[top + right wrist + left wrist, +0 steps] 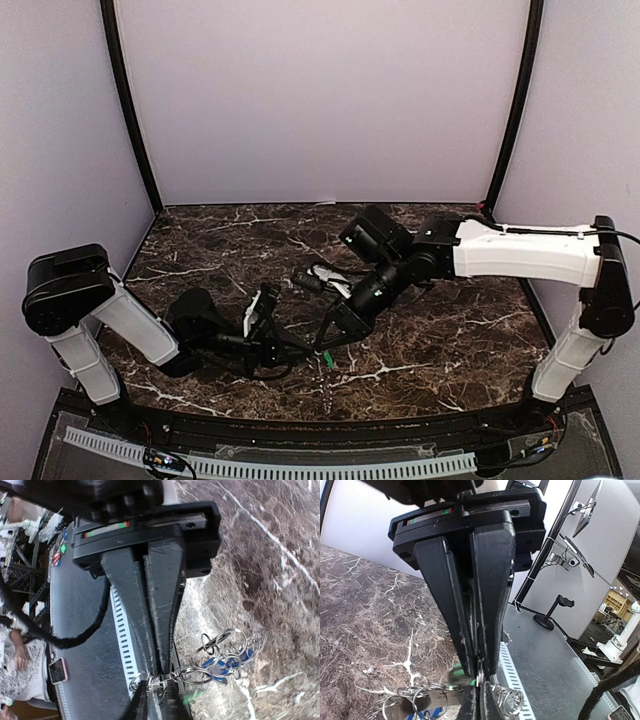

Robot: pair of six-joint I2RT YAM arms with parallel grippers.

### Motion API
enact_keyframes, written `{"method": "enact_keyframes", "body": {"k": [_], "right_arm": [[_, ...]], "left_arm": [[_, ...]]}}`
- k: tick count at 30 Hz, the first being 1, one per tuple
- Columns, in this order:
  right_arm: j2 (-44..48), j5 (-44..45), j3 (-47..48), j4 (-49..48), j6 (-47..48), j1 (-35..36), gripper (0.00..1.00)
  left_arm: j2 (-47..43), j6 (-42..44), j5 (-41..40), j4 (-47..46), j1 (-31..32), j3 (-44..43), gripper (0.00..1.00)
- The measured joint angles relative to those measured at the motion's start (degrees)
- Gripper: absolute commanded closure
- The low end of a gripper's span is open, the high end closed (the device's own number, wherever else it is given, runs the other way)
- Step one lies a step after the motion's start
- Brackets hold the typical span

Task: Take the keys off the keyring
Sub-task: Pass from the right arm to the left, then remove the hole in the key head from the split of the keyring.

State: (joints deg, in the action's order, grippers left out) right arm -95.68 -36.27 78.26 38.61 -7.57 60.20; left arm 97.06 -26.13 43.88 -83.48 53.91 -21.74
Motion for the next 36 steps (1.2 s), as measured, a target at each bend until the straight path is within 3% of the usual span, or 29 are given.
{"method": "enact_keyframes", "body": {"k": [4,8,15,20,27,32,36], "right_arm": [[5.07,0.07,-4.96,-4.94,-0.63,-0.15,0.59],[12.83,0.52,-13.49,-14.71,-2.84,-0.26,0.53],[23.28,6.27,-35.76,-38.21,-8.22,-0.24,0.51],[24.59,11.08,-45.79,-53.33,-14.1,0.04,0.52],[20.83,14.36,-49.05,-67.73,-19.93,1.29,0.52],[16.24,16.79,-50.29,-74.66,-21.88,4.87,0.53],[14.67,17.94,-52.87,-79.89,-23.15,6.69,0.61]], "left_arm": [[0.0,0.0,0.15,-0.04,0.0,0.0,1.0],[0.0,0.0,0.15,0.0,0.0,0.02,1.0],[0.0,0.0,0.5,0.02,0.0,0.02,1.0],[0.0,0.0,1.36,0.0,0.0,0.02,1.0],[-0.33,0.46,5.55,0.96,0.0,-0.39,1.0],[-1.2,3.13,8.9,6.69,0.0,-2.43,1.0],[-3.54,6.05,10.14,12.04,0.0,-3.15,1.0]]}}
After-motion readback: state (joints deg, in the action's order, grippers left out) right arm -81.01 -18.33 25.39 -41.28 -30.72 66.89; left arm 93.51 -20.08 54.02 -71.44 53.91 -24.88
